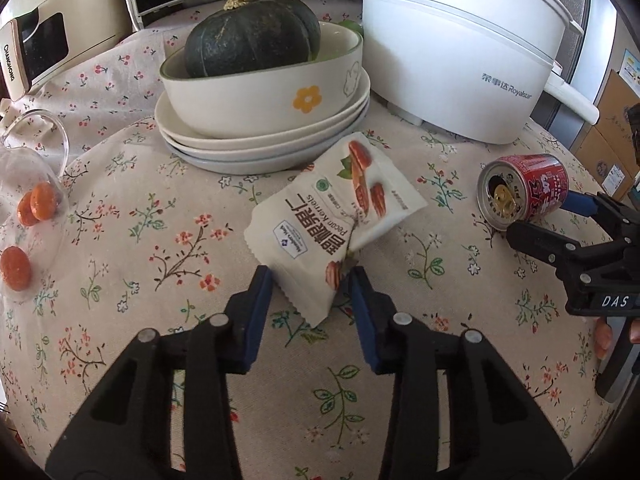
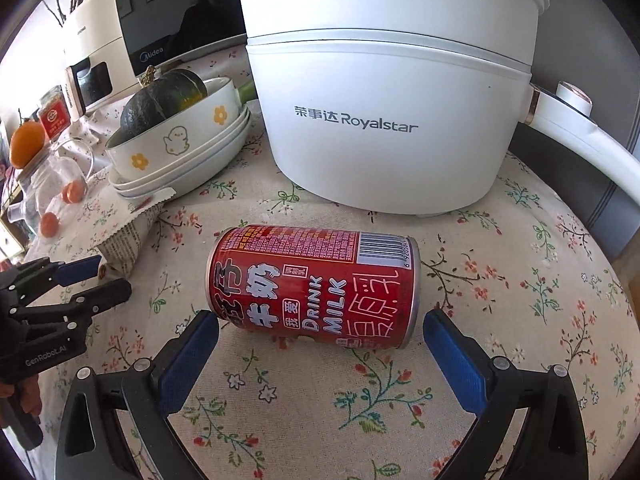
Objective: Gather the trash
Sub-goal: 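Grasp the white nut snack packet with the left gripper while the right grasps the red milk can, then carry the nut packet and red can over the white bin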
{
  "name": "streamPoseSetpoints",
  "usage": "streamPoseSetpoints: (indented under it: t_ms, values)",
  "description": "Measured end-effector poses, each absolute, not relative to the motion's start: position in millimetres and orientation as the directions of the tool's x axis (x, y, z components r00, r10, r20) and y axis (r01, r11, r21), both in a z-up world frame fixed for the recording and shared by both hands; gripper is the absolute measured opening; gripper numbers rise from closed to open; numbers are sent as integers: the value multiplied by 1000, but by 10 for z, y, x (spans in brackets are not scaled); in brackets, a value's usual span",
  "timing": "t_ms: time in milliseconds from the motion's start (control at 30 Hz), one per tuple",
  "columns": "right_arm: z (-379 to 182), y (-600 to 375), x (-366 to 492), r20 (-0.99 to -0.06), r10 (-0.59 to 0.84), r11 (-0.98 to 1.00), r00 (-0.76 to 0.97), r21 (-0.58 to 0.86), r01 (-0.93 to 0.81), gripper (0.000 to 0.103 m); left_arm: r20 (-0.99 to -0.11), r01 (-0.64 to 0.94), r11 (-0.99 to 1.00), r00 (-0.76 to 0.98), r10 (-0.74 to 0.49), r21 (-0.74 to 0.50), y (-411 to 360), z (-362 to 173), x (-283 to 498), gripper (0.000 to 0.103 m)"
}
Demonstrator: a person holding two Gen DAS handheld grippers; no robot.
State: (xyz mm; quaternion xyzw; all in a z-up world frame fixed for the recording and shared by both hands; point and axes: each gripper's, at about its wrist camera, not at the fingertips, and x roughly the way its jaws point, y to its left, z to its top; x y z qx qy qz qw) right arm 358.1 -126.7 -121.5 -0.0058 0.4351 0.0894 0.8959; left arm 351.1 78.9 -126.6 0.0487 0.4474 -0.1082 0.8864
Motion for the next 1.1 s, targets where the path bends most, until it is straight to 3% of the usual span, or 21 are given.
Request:
streamPoseSetpoints:
  t_ms: [133, 300, 367, 400, 1100]
  values:
    - [-1211, -1188, 3606, -783, 155, 984, 602, 67, -167, 103, -805, 229, 973, 574, -151, -19, 802, -1261, 3524, 30]
    - [-1265, -1133, 3655, -795, 133, 989, 593, 68, -131, 103, -805, 211, 976, 570, -164, -50, 847, -1241, 3514, 14]
    - [-1268, -1146, 3645, -794, 131, 990, 594, 72, -122, 97, -803, 206, 977, 572, -170, -60, 869, -1225, 3486, 12]
    - [-1264, -1149, 3641, -794, 131, 990, 594, 69, -126, 89, -800, 203, 977, 576, -168, -60, 873, -1210, 3464, 12]
    - [-341, -1472, 2415, -771, 171, 981, 614, 76, -178, 89, -767, 213, 974, 613, -192, -74, 742, -330, 2375, 11]
